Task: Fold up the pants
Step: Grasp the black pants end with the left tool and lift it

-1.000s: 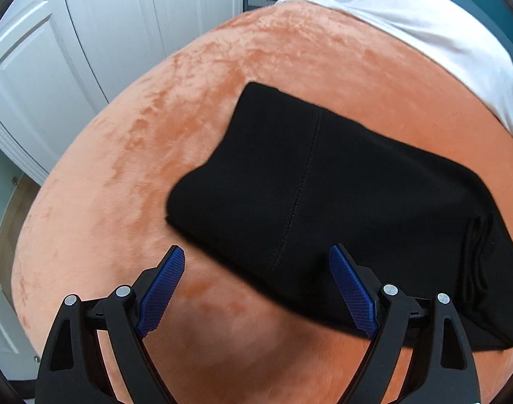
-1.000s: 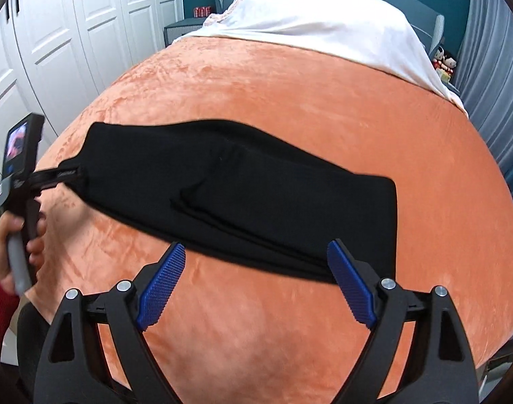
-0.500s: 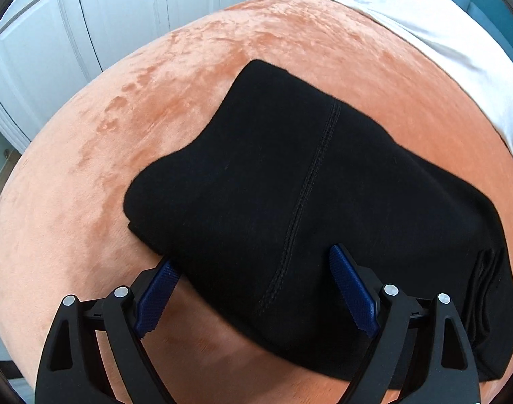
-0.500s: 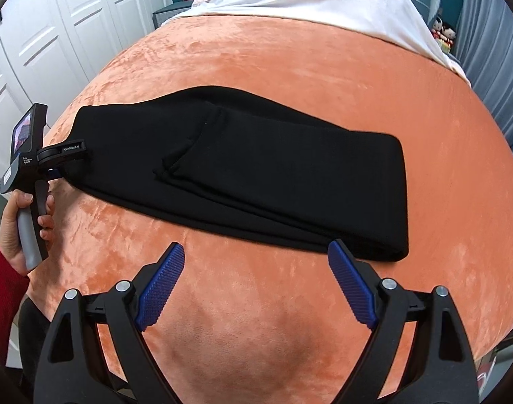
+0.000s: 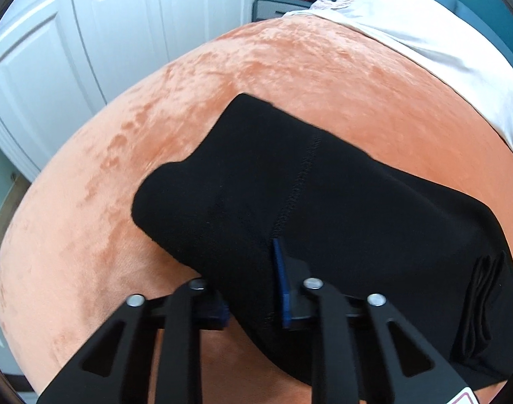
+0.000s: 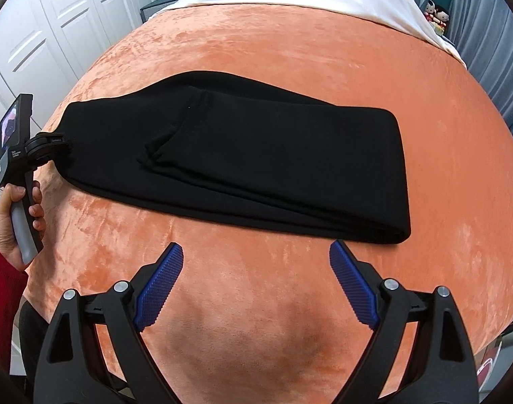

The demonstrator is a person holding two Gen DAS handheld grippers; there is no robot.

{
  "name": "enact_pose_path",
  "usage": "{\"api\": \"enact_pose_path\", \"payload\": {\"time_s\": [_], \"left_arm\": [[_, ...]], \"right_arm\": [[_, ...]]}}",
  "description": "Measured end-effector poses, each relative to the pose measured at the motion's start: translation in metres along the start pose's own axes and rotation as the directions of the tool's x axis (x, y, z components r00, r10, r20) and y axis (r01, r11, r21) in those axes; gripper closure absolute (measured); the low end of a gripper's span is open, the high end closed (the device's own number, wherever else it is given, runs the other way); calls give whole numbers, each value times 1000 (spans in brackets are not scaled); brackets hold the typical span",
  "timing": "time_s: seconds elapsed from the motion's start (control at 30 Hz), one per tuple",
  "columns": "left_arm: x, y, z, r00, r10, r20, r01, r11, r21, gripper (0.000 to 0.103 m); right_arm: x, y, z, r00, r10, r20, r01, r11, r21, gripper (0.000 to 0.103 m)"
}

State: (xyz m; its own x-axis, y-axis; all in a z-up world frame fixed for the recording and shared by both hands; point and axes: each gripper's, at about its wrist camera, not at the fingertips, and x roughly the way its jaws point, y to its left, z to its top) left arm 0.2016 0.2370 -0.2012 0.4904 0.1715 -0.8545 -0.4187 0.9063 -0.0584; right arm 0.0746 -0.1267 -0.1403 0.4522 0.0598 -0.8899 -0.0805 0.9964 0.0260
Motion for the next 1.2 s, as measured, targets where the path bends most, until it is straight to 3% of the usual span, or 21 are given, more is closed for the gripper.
{"api": "enact_pose_path", "payload": {"time_s": [0.17, 0.37, 0.5, 0.63, 0.73, 0.83, 0.97, 1.2], "left_arm": [[-18, -6, 7, 999, -25, 30, 25, 1000, 3, 92], [-87, -55, 25, 981, -136, 136, 119, 985, 124, 93], [-144, -123, 18, 956, -228, 185, 174, 947, 268, 93], [-188, -207, -14, 929, -329, 170, 235, 879, 415, 93], [-196, -265, -48, 924, -359, 129, 251, 827, 503, 93], [-184, -314, -84, 930, -366, 39, 284, 782, 555, 93], [-155, -356, -131, 954, -297, -30, 255, 758, 601, 93], [-127, -368, -171, 982, -187, -26, 156, 731, 664, 93]], "right_arm": [[2, -6, -2, 1000, 0, -4, 0, 1000, 12, 16], [-1, -28, -5, 1000, 9, 6, -9, 998, 57, 15], [-10, -52, -10, 999, 18, 33, -21, 994, 105, 15], [-24, -89, -21, 998, 11, 61, -21, 986, 166, 15], [-34, -124, -33, 997, 2, 75, -19, 975, 223, 15], [-41, -159, -47, 997, -15, 77, -7, 960, 279, 15], [-45, -200, -66, 996, -36, 76, 9, 941, 339, 15], [-42, -244, -97, 997, -31, 69, 0, 909, 417, 15]]}}
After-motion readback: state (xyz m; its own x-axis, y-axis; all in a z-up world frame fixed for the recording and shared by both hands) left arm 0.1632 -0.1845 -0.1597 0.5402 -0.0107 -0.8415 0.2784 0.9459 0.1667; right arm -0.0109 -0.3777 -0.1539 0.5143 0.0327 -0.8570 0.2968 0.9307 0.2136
